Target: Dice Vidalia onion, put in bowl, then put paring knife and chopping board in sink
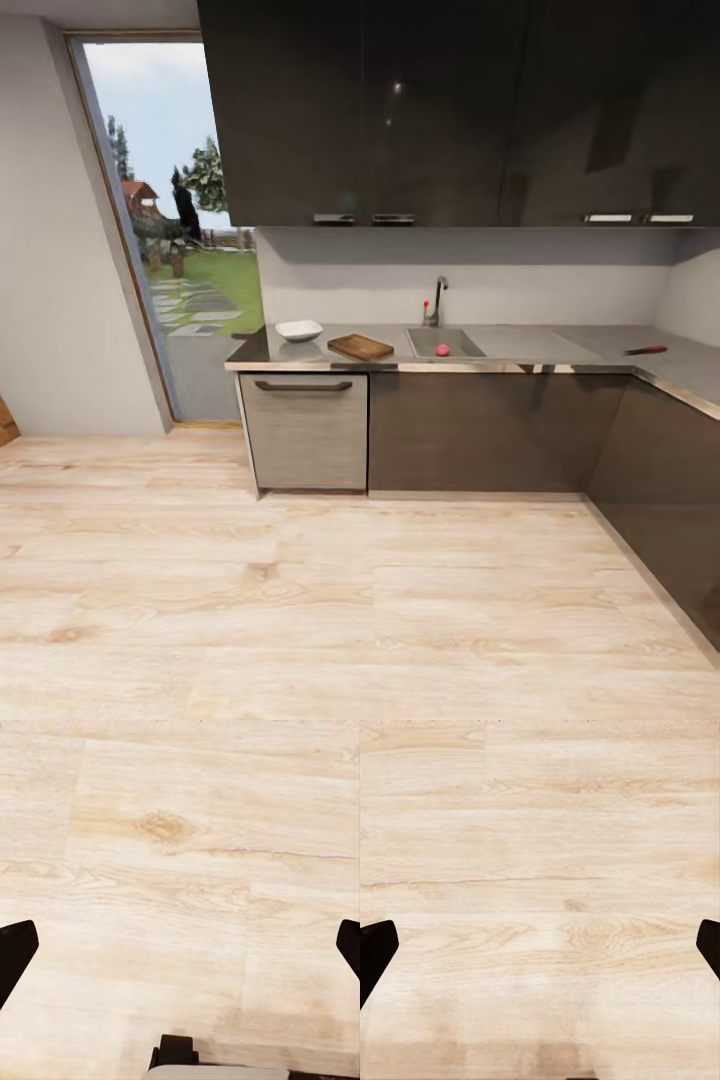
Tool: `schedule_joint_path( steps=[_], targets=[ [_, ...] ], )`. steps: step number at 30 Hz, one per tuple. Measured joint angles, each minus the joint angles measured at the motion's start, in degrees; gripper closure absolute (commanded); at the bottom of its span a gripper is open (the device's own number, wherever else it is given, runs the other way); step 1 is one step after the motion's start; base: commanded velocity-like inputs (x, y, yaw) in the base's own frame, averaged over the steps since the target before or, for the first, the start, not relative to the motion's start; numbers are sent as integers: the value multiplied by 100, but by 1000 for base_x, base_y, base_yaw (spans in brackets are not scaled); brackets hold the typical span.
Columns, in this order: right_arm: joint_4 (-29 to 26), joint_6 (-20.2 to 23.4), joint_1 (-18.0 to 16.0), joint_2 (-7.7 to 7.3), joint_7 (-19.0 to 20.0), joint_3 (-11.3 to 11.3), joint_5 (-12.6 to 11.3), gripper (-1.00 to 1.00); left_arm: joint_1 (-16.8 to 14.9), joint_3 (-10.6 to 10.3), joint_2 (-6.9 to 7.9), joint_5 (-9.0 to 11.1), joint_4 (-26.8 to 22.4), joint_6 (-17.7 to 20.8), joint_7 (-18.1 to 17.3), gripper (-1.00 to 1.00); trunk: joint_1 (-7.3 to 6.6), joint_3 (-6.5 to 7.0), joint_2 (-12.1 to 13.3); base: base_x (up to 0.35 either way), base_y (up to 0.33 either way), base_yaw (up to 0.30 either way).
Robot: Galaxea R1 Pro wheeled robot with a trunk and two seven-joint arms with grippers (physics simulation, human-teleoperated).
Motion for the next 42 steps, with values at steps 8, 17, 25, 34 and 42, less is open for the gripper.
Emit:
schedule_joint_path(
  steps=[8,17,25,34,42],
  targets=[
    [0,1,0,1,0,7,-1,-100,0,-1,0,0,0,0,0,-100,-176,144,321,0,0,0],
    [0,2,0,-5,0,8,0,-100,0,0,0,0,7,0,0,-100,-374,305,682,0,0,0],
    [0,2,0,-8,0,13,0,-100,0,0,0,0,9,0,0,-100,-549,449,1003,0,0,0],
    [0,2,0,-8,0,8,0,-100,0,0,0,0,3,0,0,-100,-747,611,1364,0,0,0],
    [0,2,0,-8,0,4,0,-100,0,-1,1,0,-7,-1,-9,-100,-923,755,1686,0,0,0]
  ],
)
